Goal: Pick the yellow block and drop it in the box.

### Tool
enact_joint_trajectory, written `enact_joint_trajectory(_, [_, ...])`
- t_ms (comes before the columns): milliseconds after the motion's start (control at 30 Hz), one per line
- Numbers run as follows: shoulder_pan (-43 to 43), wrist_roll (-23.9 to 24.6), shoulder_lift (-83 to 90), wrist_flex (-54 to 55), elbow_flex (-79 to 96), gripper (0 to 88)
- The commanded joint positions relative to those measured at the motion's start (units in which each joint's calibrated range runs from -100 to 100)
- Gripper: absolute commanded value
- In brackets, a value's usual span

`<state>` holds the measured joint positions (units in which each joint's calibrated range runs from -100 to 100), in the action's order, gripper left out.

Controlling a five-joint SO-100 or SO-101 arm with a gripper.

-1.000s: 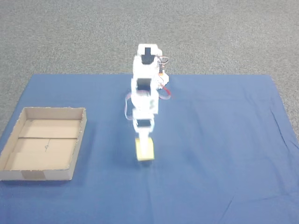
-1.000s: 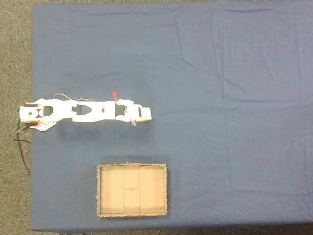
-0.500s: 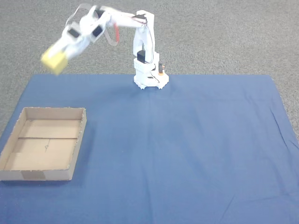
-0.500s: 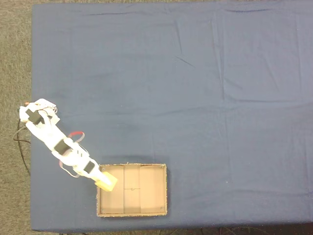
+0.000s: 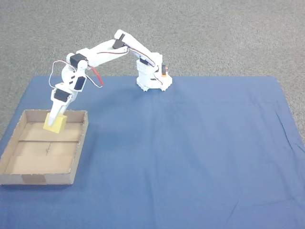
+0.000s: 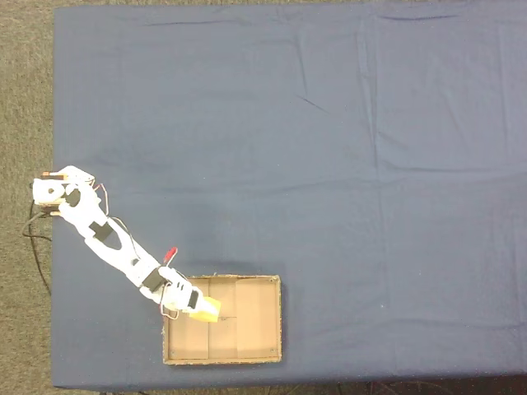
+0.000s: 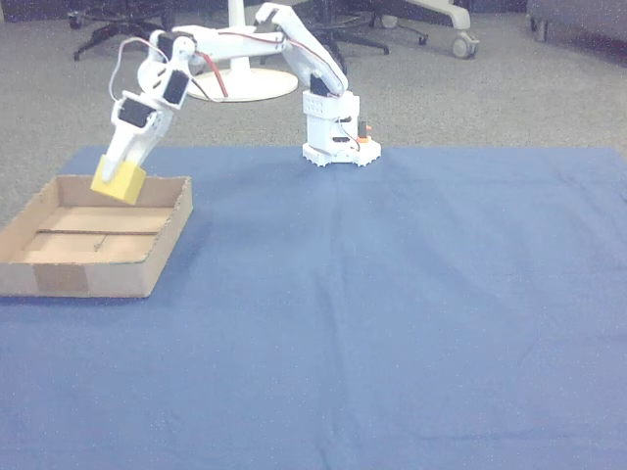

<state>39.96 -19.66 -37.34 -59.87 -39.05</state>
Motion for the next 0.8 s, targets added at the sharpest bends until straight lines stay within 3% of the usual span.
enact_joint_trajectory(0, [-0.1, -0.5, -0.7, -2.3, -5.2, 11.5])
enact_joint_trajectory(133, [1.5, -0.1, -1.9, -1.0, -5.5, 13.4])
enact_joint_trajectory(233, [1.8, -0.1, -2.6, 0.1, -5.7, 30.7])
enact_joint_trajectory(333, [1.8, -0.1, -2.4, 0.1, -5.2, 42.6])
enact_joint_trajectory(467, [1.1, 0.7, 0.7, 0.5, -1.7, 47.5])
enact_joint_trajectory(567, [-5.7, 6.0, 24.8, 3.9, 20.0, 36.7])
enact_joint_trajectory(667, [-20.2, 14.0, 62.2, 6.4, 47.3, 14.7])
enact_joint_trajectory(733, [-32.5, 15.7, 85.3, 12.8, 70.9, 0.2])
enact_joint_trajectory(767, [-37.1, 17.9, 96.8, 19.0, 85.5, 0.2])
